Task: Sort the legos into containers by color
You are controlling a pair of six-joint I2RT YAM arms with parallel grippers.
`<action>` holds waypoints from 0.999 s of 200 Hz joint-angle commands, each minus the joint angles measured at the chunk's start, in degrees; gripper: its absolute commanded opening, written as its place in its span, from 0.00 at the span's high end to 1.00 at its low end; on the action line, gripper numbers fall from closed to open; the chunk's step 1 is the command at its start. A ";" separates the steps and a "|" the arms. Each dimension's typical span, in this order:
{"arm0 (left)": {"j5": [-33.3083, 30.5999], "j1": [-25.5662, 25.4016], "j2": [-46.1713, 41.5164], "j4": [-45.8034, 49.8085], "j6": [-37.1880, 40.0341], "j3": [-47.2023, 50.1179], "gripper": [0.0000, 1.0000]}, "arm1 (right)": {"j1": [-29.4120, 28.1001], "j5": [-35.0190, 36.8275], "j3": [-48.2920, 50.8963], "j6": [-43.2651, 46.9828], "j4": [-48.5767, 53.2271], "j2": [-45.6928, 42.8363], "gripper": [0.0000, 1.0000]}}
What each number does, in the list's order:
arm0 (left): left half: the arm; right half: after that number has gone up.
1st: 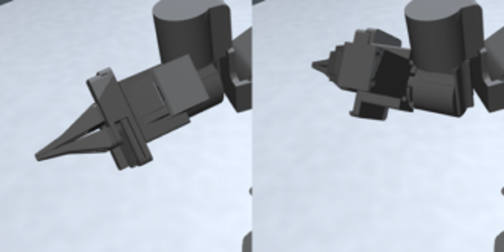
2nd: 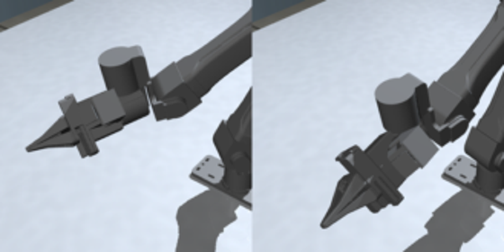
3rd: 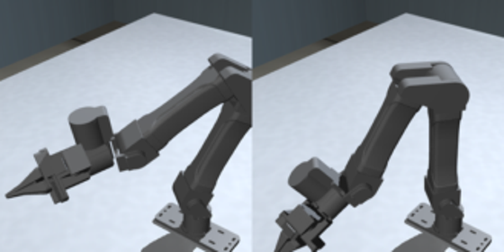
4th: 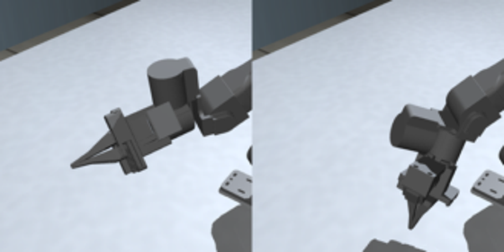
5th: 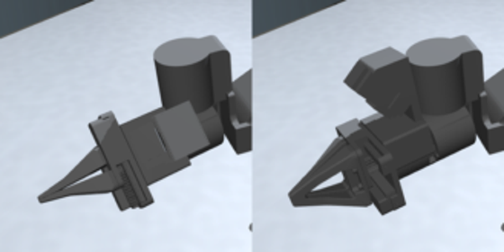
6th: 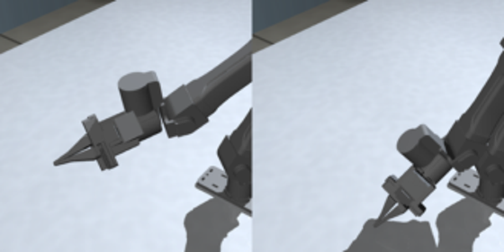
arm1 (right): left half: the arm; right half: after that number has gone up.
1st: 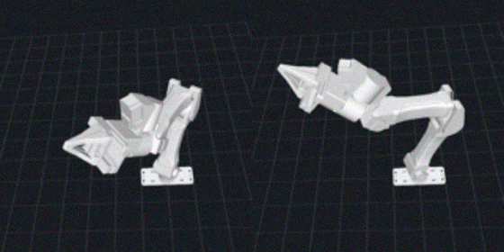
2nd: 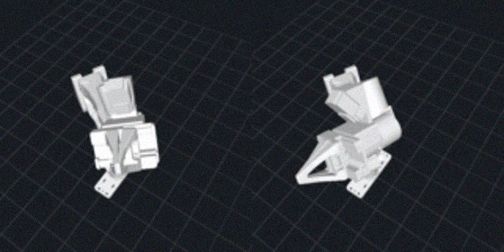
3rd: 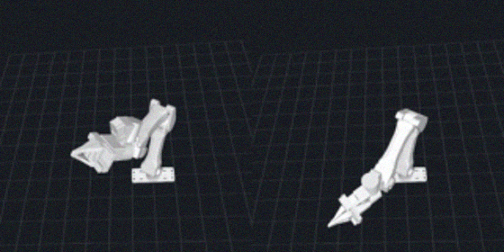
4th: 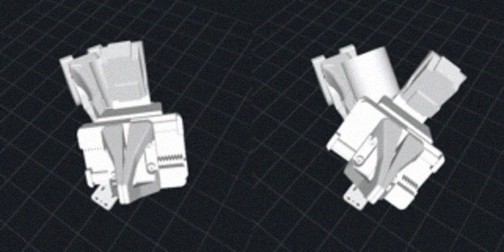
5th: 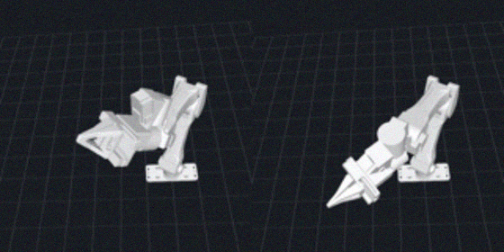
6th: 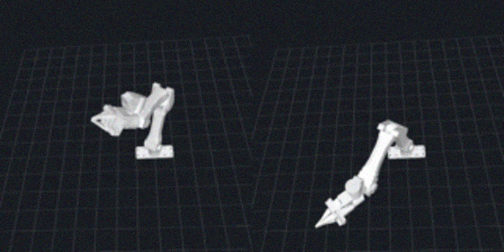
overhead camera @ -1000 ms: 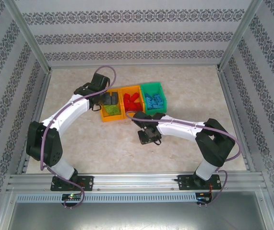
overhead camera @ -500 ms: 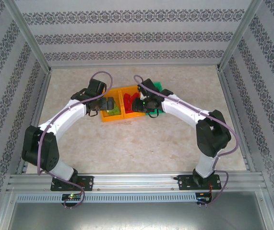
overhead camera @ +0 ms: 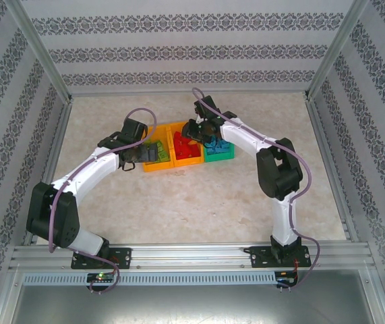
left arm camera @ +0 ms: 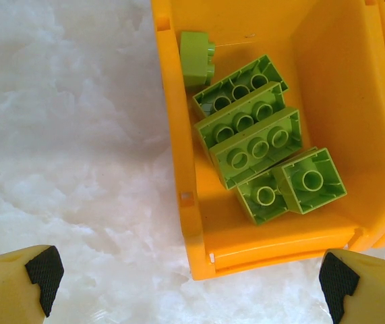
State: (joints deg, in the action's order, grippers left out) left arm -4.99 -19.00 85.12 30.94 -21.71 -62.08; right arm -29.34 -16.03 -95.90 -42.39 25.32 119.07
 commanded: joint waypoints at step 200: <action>-6.26 2.46 -7.29 -9.99 5.28 7.66 0.01 | 15.94 31.05 56.23 39.78 -35.39 -47.31 0.02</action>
State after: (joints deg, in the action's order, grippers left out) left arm -10.66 -17.54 78.74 25.30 -19.57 -55.86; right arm -17.12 10.09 -48.03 -11.25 1.93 74.81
